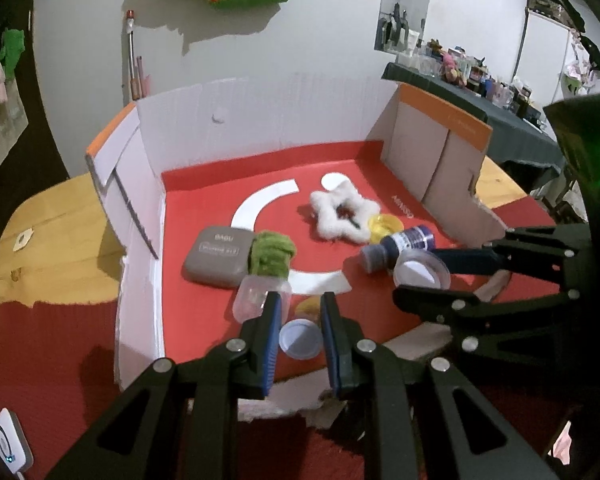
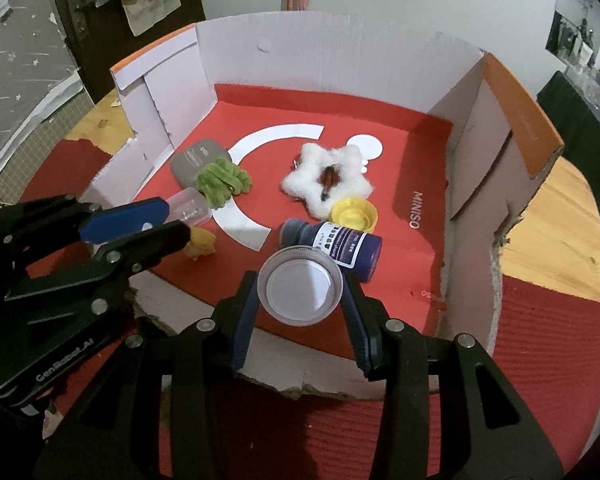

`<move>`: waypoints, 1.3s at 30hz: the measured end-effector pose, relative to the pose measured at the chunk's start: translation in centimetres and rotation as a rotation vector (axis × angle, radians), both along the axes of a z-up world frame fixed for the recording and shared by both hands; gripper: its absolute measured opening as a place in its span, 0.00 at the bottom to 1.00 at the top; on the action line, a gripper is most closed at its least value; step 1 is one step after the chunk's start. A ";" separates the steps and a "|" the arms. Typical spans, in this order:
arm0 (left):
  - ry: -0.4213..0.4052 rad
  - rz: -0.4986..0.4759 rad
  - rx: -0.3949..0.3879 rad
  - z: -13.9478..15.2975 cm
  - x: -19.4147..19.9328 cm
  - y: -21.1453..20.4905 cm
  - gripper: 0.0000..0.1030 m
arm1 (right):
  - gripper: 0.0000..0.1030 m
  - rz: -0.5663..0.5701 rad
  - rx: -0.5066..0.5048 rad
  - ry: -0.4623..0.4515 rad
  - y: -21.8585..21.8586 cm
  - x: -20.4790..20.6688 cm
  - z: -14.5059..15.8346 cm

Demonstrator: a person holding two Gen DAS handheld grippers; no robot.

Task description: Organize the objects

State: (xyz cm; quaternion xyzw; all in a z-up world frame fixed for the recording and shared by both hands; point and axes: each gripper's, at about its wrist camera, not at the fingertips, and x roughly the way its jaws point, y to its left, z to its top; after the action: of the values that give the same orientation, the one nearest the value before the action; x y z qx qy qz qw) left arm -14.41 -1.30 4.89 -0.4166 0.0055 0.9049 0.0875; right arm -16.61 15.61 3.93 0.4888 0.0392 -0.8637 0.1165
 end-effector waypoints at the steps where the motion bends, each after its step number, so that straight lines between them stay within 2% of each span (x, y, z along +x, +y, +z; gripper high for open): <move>1: -0.007 -0.002 -0.001 -0.1 0.1 -0.1 0.20 | 0.38 0.001 0.001 -0.005 0.0 0.0 -0.1; 10: -0.071 -0.029 -0.025 -0.9 -0.2 -0.2 0.20 | 0.38 0.014 0.013 -0.037 -0.3 -0.5 -0.5; 15: -0.105 -0.044 0.001 -1.2 -0.9 -0.5 0.20 | 0.38 0.008 0.012 -0.052 -0.1 -1.0 -0.8; 29: -0.097 -0.014 0.006 -1.3 -2.8 -0.6 0.20 | 0.38 -0.010 -0.001 -0.045 0.4 -1.7 -1.2; 39: -0.080 0.019 -0.008 -1.4 -3.5 -1.0 0.20 | 0.38 -0.039 0.029 -0.020 0.3 -2.5 -1.5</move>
State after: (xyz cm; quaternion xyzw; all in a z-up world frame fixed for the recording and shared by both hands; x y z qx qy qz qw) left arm -17.87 -2.35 3.53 -0.4530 0.0014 0.8882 0.0772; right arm -19.08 15.96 2.41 0.4996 0.0411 -0.8603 0.0928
